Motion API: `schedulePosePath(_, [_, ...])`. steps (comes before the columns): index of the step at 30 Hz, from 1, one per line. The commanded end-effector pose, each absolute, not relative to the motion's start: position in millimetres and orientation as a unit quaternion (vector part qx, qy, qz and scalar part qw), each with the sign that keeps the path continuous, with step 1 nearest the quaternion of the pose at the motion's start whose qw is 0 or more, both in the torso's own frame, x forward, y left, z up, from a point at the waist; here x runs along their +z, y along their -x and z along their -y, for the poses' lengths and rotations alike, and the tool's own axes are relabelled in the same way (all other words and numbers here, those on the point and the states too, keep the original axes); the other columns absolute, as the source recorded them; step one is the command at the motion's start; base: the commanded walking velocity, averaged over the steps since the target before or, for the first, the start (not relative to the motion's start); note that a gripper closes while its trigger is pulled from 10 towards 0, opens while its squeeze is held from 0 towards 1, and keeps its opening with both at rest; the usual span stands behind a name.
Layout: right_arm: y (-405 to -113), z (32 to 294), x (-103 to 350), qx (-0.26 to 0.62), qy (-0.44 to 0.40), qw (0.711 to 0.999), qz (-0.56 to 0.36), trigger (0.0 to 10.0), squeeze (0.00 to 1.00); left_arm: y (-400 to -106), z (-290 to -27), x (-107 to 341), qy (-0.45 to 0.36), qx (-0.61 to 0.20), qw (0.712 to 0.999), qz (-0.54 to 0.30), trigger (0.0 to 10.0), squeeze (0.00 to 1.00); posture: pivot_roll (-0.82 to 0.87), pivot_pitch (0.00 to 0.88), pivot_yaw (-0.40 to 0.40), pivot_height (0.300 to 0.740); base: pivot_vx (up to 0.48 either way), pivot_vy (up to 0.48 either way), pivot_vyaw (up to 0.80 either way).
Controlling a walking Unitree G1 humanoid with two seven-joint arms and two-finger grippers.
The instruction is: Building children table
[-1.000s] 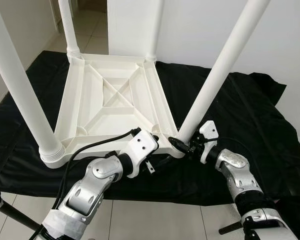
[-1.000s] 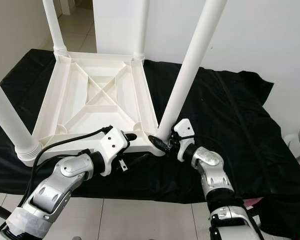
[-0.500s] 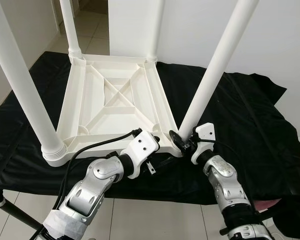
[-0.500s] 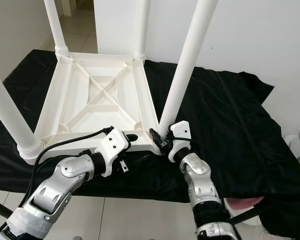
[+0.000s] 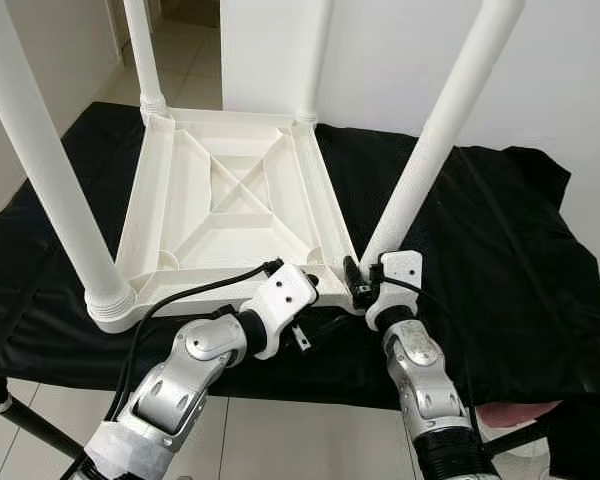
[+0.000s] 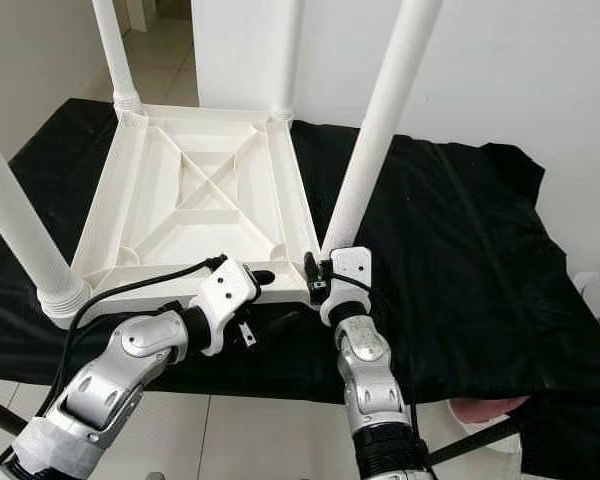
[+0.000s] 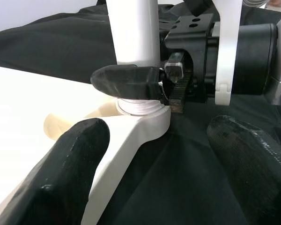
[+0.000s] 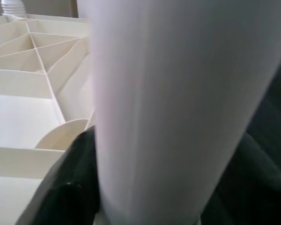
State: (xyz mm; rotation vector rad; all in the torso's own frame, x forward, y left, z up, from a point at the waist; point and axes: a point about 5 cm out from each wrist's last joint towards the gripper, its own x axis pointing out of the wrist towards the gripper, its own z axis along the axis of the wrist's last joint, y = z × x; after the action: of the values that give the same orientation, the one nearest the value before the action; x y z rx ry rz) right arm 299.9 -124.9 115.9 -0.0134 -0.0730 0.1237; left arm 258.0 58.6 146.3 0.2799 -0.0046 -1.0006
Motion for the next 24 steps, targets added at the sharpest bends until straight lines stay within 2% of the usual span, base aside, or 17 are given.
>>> schedulePosePath(1, [-298, 127, 114, 0.051, 0.011, 0.998, 0.028, 10.0, 0.76, -257, -58, 145, -0.136, -0.479, 0.867, -0.001, 10.0, 0.0, 0.01, 0.0, -0.1, 0.74, 0.0, 0.0, 0.0])
schedulePosePath(2, [-297, 126, 115, 0.051, 0.005, 0.998, 0.031, 10.0, 1.0, -257, -58, 145, -0.136, -0.478, 0.868, -0.001, 10.0, 0.0, 0.01, 0.0, -0.098, 0.74, 0.0, 0.0, 0.0])
schedulePosePath(8, [-299, 128, 120, 0.081, -0.014, 0.996, 0.03, 10.0, 0.98, -257, -58, 145, -0.136, -0.479, 0.867, 0.0, 10.0, 0.0, 0.0, 0.0, -0.095, 0.74, 0.0, 0.0, 0.0])
schedulePosePath(9, [-303, 131, 124, 0.127, -0.019, 0.991, 0.026, 10.0, 0.0, -258, -58, 146, -0.136, -0.48, 0.867, 0.0, 10.0, 0.0, 0.0, 0.0, -0.09, 0.74, 0.0, 0.0, 0.0])
schedulePosePath(10, [-304, 135, 126, 0.162, -0.002, 0.986, 0.028, 10.0, 0.0, -258, -58, 146, -0.137, -0.481, 0.866, 0.0, 10.0, 0.0, 0.0, 0.0, -0.089, 0.74, 0.0, 0.0, 0.0])
schedulePosePath(15, [-305, 139, 129, 0.207, 0.028, 0.977, 0.03, 10.0, 0.0, -257, -58, 145, -0.137, -0.482, 0.866, -0.001, 10.0, 0.0, 0.0, 0.0, -0.089, 0.74, 0.0, 0.0, 0.0])
schedulePosePath(21, [-308, 145, 128, 0.326, 0.087, 0.941, 0.02, 10.0, 0.0, -258, -60, 146, -0.138, -0.479, 0.867, -0.001, 10.0, 0.0, 0.01, 0.0, -0.091, 0.74, 0.0, 0.0, 0.0])
schedulePosePath(24, [-309, 145, 126, 0.349, 0.094, 0.932, 0.013, 10.0, 0.0, -257, -60, 146, -0.138, -0.479, 0.867, -0.001, 10.0, 0.0, 0.01, 0.0, -0.091, 0.74, 0.0, 0.0, 0.0])
